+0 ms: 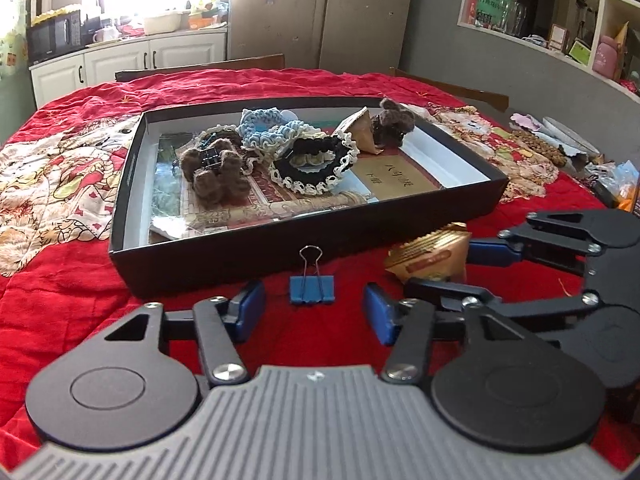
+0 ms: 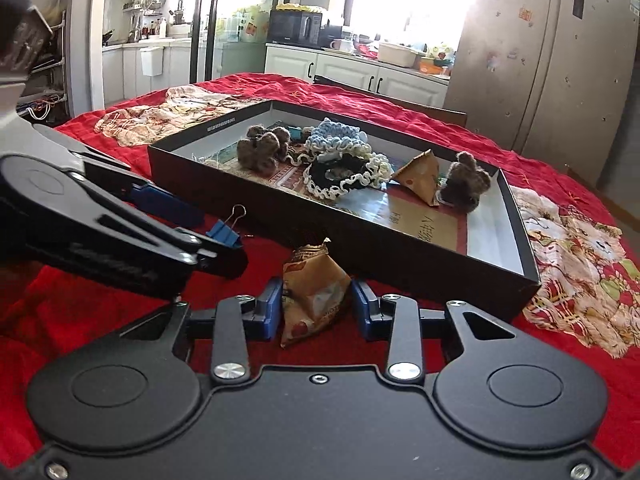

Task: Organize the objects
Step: 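Grasp the blue binder clip with the left gripper while the right gripper grasps the paper packet, then lift and carry the binder clip and paper packet with both grippers over the box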

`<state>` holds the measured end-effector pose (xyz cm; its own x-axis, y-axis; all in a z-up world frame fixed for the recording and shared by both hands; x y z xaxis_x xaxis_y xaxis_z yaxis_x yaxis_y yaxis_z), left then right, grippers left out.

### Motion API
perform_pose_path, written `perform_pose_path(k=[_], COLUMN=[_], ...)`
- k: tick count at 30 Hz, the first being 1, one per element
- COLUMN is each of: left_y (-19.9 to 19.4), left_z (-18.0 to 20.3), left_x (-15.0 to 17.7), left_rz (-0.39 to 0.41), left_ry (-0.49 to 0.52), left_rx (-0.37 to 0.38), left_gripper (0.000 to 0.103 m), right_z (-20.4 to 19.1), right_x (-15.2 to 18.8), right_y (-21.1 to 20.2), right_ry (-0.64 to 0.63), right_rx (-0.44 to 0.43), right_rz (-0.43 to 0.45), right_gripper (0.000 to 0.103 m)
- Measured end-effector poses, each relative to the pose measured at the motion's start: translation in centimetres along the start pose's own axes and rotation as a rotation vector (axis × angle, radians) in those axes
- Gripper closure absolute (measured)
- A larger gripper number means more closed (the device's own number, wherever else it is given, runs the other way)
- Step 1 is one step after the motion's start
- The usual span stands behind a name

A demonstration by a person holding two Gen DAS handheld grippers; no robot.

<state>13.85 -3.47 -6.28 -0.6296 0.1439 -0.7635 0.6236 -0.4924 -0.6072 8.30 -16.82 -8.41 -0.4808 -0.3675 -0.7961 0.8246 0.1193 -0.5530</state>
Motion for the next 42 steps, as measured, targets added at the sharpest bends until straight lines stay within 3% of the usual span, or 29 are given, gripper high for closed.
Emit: perform_pose_path(k=[6,9,11,22,29,35,42], left_y=[0.8,1.0,1.0,-0.6,-3.4,-3.6,-1.9], left_z=[0.6,0.7,0.5,0.4,1.0,0.4,-0.4], left_x=[0.0,-0.1,-0.2,0.0,-1.8,-4.3,-6.7], left_rz=[-0.002,0.003,0.01,0.033,0.111,0.159,0.182], left_ry=[0.021,0.013,0.002,0.002,0.035,0.027,0.012], left_rx=[-0.047,-0.064,-0.081,-0.059,-0.05,-0.055,-0.047], left_gripper=[0.045,0.06,0.075,0.076,0.076,0.076,0.076], right_z=[0.2,0.2,0.2,0.3,1.8,3.7,6.0], right_x=[0.2,0.2,0.2,0.0,-1.6,-4.0,-5.9], right_y=[-0.3,-0.3,-0.3,-1.1,-2.8,-2.8,-0.2], right_ry=[0.006,0.005,0.006,0.03,0.095,0.133,0.18], right_rx=[-0.003,-0.003,-0.004,-0.013,-0.037,0.011,0.075], right_rz=[0.0,0.0,0.0,0.011,0.071,0.117,0.094], right_gripper=[0.068,0.068,0.068,0.07,0.07,0.07,0.07])
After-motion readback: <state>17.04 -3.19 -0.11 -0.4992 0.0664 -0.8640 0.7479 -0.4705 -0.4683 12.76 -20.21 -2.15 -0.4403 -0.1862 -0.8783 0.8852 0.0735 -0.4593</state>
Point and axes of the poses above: each gripper's, at about its wrist camera, not at the fingertips, and y roughly the way its jaws point, z to its right, x to its underside, the point moved 3 cm from there along y, roughly the way its jaws point, and after that the axes turned 11 degrees about x, right-handed, at the moved point
